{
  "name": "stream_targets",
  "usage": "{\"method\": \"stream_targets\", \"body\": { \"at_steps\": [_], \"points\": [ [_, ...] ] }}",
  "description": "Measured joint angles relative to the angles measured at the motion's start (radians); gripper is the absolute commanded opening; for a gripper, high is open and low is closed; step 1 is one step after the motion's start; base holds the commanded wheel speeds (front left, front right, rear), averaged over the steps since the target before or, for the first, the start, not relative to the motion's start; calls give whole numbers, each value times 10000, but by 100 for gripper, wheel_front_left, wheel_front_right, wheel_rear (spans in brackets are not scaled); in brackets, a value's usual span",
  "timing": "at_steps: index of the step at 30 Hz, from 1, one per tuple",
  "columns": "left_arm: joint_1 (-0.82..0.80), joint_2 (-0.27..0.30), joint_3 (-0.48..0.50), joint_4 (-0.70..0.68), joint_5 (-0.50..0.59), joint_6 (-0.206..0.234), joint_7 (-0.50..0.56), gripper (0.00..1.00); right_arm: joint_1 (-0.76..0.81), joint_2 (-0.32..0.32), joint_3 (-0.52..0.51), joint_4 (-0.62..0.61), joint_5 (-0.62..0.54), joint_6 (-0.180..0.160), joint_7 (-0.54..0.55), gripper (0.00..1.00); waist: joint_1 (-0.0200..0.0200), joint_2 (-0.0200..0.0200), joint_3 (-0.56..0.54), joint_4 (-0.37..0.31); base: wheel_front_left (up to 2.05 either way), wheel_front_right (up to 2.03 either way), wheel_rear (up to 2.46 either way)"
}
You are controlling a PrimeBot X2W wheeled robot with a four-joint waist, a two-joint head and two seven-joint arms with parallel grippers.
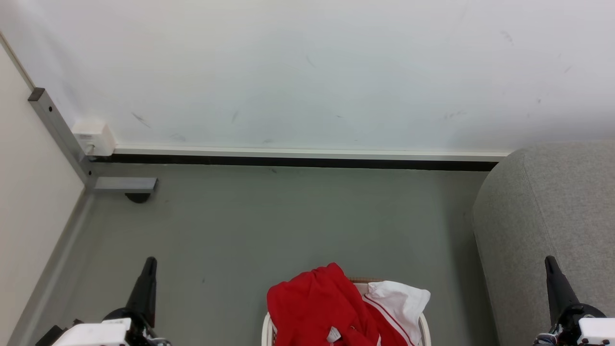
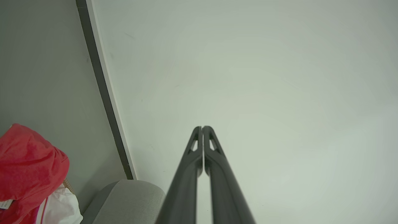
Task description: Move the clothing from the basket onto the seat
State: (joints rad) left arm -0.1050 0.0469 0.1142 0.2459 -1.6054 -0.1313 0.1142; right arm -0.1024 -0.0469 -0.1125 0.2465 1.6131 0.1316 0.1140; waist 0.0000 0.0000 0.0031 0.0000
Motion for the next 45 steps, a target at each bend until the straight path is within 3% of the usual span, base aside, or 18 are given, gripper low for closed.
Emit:
{"method": "stream_targets", "body": {
  "at_steps": [34,35,45],
  "points": [
    [0,0,0,0,0,0,0,0,0,0,0,0,0,0,0,0,0,0,0,0,0,0,0],
    [9,-8,0,15,2,0,-2,100,9,8,2,17,0,2,-2,100,0,0,0,0,0,0,0],
    [227,-69,-247,215,207,0,-372,100,225,98,284,238,-270,2,-366,100,0,0,4,-1,0,0,0]
  ]
}}
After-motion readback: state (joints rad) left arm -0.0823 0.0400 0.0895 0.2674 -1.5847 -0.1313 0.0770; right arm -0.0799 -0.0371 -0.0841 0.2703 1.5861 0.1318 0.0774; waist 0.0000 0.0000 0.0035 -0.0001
